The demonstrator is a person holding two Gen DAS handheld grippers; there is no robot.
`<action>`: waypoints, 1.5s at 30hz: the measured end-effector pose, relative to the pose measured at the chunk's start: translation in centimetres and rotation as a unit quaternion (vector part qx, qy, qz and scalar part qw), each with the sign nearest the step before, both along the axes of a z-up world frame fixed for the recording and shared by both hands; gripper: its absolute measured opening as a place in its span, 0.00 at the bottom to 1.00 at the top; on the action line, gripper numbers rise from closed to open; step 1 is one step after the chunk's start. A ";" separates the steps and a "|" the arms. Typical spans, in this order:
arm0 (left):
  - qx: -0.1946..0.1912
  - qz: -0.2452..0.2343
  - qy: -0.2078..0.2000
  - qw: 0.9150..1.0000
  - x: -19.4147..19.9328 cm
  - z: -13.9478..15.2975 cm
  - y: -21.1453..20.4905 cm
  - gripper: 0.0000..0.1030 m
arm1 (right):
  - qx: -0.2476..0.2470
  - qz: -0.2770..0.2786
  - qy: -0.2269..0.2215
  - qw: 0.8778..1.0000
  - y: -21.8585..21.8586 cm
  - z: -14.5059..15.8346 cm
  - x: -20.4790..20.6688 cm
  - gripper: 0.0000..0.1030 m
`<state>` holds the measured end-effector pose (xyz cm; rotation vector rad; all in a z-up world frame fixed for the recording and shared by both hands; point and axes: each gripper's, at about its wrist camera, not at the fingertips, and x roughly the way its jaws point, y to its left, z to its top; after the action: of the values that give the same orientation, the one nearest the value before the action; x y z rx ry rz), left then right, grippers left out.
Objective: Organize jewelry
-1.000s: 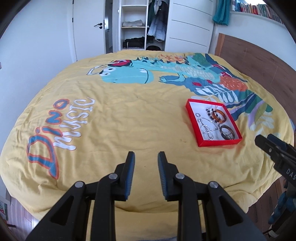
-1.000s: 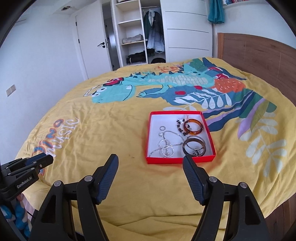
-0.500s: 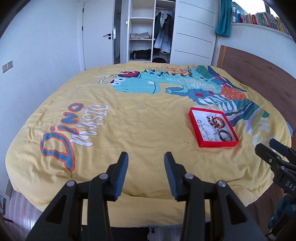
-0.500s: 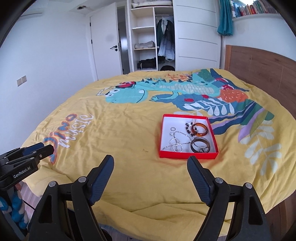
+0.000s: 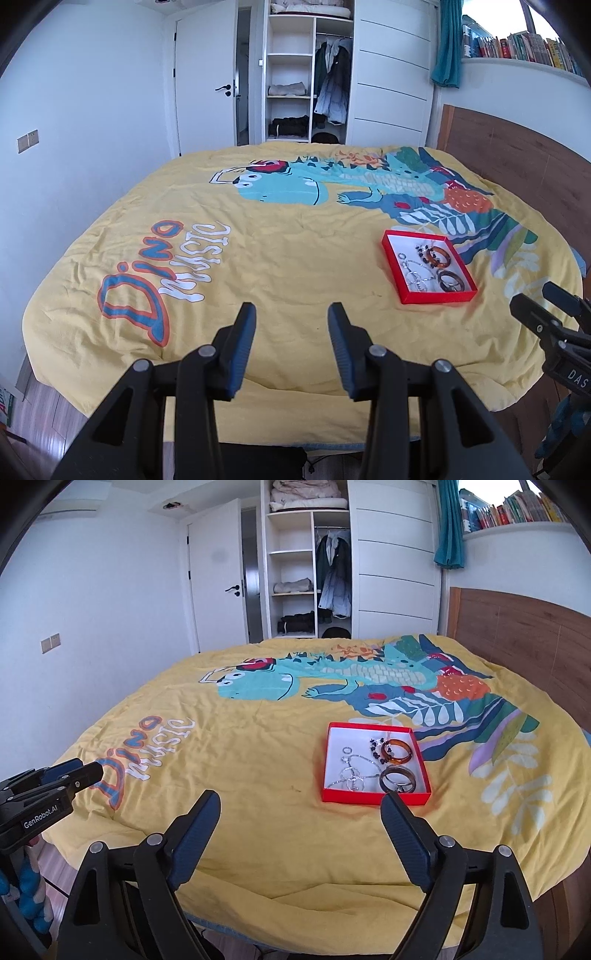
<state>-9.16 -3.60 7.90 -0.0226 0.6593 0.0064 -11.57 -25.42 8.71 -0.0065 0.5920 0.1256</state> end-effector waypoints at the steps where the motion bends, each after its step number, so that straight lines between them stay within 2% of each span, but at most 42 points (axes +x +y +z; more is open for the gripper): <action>1: 0.000 0.000 -0.001 1.000 0.0 0.1 0.1 0.37 | 0.000 0.000 0.000 1.000 0.0 0.0 0.0 0.85; 17: 0.014 0.012 -0.026 0.999 -1.1 0.1 -0.1 0.37 | -0.014 0.004 0.007 1.000 1.4 -1.4 -0.1 0.86; 31: 0.016 -0.010 -0.014 1.000 -1.3 -1.4 -1.1 0.37 | -0.012 -0.001 0.023 1.000 1.1 -3.0 0.0 0.86; 45: 0.014 -0.026 -0.003 1.000 -1.2 -2.2 -1.4 0.37 | -0.014 -0.004 0.026 1.000 1.0 -3.3 0.0 0.86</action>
<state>-10.37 -4.98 5.71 0.0207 0.6543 -0.0351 -11.58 -24.39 5.37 -0.0281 0.6453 0.1098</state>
